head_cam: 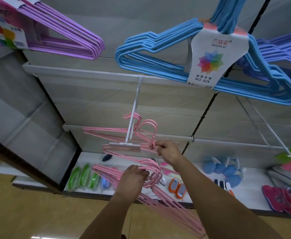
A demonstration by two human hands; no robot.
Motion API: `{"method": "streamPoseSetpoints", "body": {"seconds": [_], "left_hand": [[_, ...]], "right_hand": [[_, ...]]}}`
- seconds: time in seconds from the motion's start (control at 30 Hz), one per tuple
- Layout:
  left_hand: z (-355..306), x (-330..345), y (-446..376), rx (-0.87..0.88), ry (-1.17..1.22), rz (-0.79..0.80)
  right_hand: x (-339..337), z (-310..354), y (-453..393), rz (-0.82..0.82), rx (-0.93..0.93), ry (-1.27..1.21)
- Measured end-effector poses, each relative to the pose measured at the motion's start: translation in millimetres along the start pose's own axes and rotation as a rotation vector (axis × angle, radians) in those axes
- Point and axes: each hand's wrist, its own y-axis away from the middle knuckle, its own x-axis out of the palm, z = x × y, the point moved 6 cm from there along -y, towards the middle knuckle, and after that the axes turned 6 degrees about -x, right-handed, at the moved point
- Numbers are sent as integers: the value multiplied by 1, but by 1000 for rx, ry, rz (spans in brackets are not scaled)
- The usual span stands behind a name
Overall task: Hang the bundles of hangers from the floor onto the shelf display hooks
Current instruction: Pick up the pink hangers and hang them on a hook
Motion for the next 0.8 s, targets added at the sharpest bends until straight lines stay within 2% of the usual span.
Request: {"method": "streamPoseSetpoints", "body": {"seconds": [0.1, 0.23, 0.33, 0.47, 0.6, 0.67, 0.8], "left_hand": [[10, -2, -4, -7, 35, -62], [23, -10, -4, -37, 246, -129], [34, -17, -3, -80, 334, -150], [38, -16, -5, -107, 211, -93], [40, -12, -9, -108, 183, -68], [40, -8, -11, -127, 160, -9], [36, -3, -17, -157, 172, 34]], "right_hand": [[11, 10, -7, 19, -41, 5], [26, 15, -22, 90, -88, 166], [35, 11, -32, 106, -66, 191], [41, 5, -43, 89, -27, 256], [35, -5, -44, 37, 5, 356], [27, -4, -35, -44, -11, 458], [6, 12, 11, -417, -209, 537]]}}
